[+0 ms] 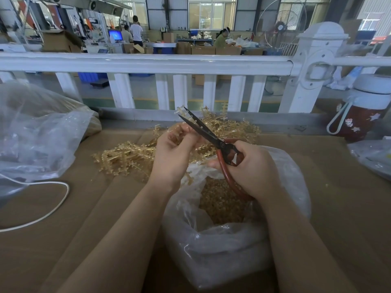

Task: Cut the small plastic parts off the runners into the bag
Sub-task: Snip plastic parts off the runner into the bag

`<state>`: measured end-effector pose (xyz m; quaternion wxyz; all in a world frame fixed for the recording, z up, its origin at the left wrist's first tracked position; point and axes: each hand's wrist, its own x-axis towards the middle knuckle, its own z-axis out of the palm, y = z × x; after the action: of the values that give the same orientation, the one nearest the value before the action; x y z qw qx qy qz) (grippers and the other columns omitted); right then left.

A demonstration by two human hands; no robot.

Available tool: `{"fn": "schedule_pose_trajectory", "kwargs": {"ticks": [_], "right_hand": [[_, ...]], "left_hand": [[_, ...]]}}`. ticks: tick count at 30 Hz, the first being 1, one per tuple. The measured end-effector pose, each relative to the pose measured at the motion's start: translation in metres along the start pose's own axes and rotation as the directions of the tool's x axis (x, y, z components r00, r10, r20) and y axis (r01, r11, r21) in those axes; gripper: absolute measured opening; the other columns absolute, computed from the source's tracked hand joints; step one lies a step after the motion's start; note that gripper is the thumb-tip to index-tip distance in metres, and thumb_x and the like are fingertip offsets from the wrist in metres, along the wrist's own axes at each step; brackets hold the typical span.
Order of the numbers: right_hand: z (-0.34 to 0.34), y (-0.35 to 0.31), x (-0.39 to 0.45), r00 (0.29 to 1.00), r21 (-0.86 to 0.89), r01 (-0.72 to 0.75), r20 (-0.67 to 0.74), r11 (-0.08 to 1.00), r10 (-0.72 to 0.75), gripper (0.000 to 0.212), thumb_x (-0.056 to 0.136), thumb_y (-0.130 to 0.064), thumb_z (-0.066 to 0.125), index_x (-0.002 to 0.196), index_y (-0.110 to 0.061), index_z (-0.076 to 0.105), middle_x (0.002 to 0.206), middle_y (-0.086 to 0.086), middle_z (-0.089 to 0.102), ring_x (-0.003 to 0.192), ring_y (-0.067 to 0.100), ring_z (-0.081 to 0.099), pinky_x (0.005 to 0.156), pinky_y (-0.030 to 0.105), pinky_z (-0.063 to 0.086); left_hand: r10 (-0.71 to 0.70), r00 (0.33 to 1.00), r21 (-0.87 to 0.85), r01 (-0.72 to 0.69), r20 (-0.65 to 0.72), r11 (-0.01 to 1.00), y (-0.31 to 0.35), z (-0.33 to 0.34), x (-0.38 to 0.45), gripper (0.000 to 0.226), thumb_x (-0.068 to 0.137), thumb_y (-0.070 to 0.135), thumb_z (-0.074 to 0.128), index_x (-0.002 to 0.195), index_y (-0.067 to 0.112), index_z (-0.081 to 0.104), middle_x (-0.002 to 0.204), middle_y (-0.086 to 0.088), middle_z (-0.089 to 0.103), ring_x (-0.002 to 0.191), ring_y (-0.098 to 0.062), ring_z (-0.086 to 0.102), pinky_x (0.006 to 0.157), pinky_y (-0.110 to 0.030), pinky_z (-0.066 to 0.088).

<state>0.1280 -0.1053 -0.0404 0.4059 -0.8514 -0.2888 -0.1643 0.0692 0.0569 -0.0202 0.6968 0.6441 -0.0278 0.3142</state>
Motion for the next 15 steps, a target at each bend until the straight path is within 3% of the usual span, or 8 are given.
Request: {"fn": "schedule_pose_trajectory", "kwargs": {"ticks": [5,9,12,15], "right_hand": [[-0.0007,0.0001,-0.0009,1.0,-0.008,-0.008,-0.002,1.0,0.008,0.055,0.056,-0.097,0.05,0.071,-0.044,0.053,0.065,-0.023,0.059,0.061,0.0,0.057,0.054,0.015,0.035],[-0.0016,0.0001,-0.0012,1.0,-0.076,0.012,0.001,0.997,-0.012,0.05,0.061,-0.097,0.049,0.076,-0.05,0.05,0.086,-0.047,0.054,0.081,-0.015,0.055,0.049,0.011,0.033],[-0.0017,0.0006,-0.0014,1.0,-0.1,0.023,-0.014,0.995,-0.025,0.057,0.063,-0.097,0.046,0.088,-0.047,0.056,0.07,-0.029,0.059,0.083,-0.015,0.055,0.049,0.01,0.036],[-0.002,0.0006,-0.0011,1.0,-0.118,0.02,-0.01,0.993,-0.022,0.058,0.064,-0.095,0.047,0.094,-0.046,0.057,0.072,-0.024,0.061,0.07,-0.006,0.058,0.053,0.008,0.032]], "left_hand": [[-0.003,1.0,-0.057,0.001,-0.028,0.998,-0.003,-0.002,0.0021,0.016,0.099,0.007,0.056,0.099,-0.007,0.064,0.078,0.0,0.07,0.073,-0.01,0.066,0.071,-0.019,0.052],[0.002,0.999,-0.055,-0.004,-0.045,0.998,-0.0058,-0.0054,0.0037,0.021,0.096,0.007,0.061,0.095,-0.013,0.059,0.076,-0.008,0.064,0.069,-0.015,0.06,0.071,-0.024,0.049],[-0.028,0.999,-0.039,0.027,-0.045,0.999,-0.0051,-0.0063,0.0035,0.013,0.09,0.013,0.067,0.09,0.0,0.069,0.083,-0.006,0.072,0.079,-0.018,0.066,0.079,-0.028,0.053],[-0.038,0.999,-0.012,0.038,-0.002,0.999,-0.0027,-0.0057,0.0012,0.007,0.082,0.016,0.069,0.078,0.012,0.073,0.083,-0.006,0.075,0.083,-0.018,0.069,0.08,-0.025,0.054]]}}
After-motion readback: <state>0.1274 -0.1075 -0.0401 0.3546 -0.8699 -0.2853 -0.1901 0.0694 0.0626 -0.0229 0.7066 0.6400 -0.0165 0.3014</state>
